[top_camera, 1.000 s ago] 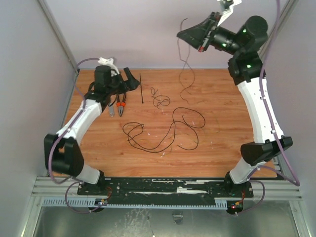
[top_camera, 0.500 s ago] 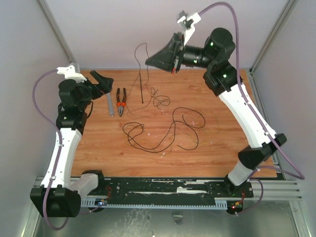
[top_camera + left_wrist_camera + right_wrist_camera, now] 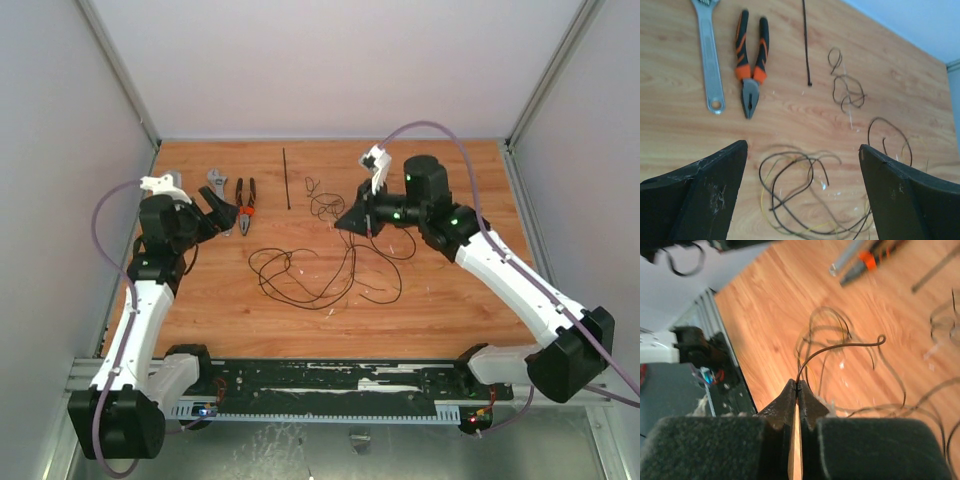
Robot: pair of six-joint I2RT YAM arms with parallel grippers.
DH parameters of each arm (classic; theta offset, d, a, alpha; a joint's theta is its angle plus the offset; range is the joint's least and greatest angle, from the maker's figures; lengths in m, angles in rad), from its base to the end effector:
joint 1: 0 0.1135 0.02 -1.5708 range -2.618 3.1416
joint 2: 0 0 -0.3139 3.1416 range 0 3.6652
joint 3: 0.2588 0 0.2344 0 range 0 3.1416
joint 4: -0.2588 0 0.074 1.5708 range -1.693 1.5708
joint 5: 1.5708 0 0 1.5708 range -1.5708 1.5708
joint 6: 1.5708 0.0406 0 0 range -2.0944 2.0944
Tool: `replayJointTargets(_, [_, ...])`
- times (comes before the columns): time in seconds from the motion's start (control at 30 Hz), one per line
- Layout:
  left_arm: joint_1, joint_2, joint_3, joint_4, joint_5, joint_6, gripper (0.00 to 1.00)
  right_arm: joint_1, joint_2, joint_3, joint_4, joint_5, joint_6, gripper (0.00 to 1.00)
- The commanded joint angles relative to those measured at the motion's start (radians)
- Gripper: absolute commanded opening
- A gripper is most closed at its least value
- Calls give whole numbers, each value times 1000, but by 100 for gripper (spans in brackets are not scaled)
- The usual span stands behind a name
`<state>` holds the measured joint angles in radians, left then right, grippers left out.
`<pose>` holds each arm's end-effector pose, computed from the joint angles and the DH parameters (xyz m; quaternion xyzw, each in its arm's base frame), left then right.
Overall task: Zip-tie the wires
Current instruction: Place the cable at the center of the board.
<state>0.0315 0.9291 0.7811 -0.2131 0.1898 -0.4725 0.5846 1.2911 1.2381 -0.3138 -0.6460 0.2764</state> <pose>0.1718 -0.0023 0.3506 -0.1520 0.8065 -0.1999 0.5353 0.2051 0.1650 0.4249 -0.2976 0.7447 0.4618 0.3788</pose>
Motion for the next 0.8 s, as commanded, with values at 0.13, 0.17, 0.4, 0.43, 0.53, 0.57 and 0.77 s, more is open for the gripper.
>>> replayJointTargets(0.13, [-33, -31, -75, 11, 87, -1, 98, -5, -112, -187, -36, 145, -49, 0])
replayJointTargets(0.17, [-62, -28, -74, 11, 67, 5, 98, -6, -115, -203, -27, 139, -43, 0])
replayJointTargets(0.4, [-303, 149, 47, 9, -49, 97, 97, -6, -130, -216, -34, 139, -40, 0])
replayJointTargets(0.43, [-338, 187, 75, 2, -72, 115, 96, -5, -133, -216, -34, 140, -39, 0])
replayJointTargets(0.53, [-436, 336, 189, -67, -166, 205, 96, -6, -151, -222, -36, 148, -32, 0])
replayJointTargets(0.57, [-457, 394, 235, -106, -183, 231, 96, -5, -159, -224, -37, 151, -29, 0])
replayJointTargets(0.77, [-503, 607, 373, -225, -164, 337, 94, -7, -214, -256, -23, 180, -15, 0])
